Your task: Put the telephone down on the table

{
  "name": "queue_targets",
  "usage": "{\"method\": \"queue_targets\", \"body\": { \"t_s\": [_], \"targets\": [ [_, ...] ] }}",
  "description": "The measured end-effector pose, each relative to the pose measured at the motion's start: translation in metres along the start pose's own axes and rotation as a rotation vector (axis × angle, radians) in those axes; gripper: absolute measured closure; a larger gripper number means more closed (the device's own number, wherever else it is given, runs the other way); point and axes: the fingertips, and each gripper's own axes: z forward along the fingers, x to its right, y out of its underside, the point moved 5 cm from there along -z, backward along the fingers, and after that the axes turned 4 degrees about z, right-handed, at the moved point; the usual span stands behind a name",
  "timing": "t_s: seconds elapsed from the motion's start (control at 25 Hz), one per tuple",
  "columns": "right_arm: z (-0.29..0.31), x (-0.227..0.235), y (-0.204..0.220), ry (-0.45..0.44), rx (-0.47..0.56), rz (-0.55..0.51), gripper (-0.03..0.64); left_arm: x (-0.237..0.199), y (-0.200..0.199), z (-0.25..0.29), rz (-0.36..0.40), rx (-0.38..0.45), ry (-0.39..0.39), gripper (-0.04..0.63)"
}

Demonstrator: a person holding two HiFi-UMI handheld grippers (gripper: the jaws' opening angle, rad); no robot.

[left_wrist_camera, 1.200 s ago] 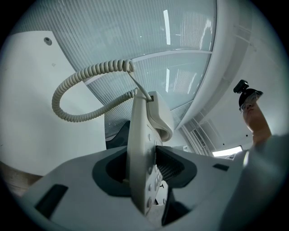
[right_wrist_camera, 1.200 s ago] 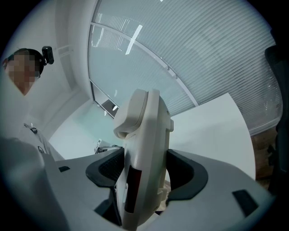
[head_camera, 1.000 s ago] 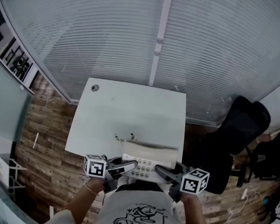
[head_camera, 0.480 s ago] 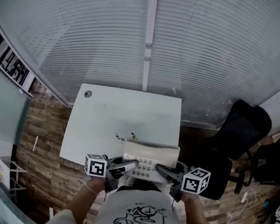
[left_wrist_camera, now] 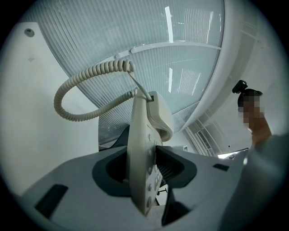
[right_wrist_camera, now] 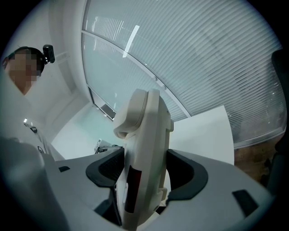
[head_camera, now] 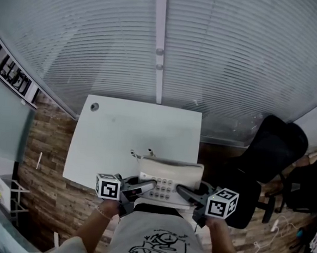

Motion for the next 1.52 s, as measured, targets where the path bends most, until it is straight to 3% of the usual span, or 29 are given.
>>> {"method": "queue_targets", "body": {
  "t_s": [1.52],
  "targets": [
    [0.043,0.007,-0.011,0.049,-0.015,0.045,0.311,-0.039,-0.029,-0.013,-0.044,-0.043,0.031,0.433]
  ]
}}
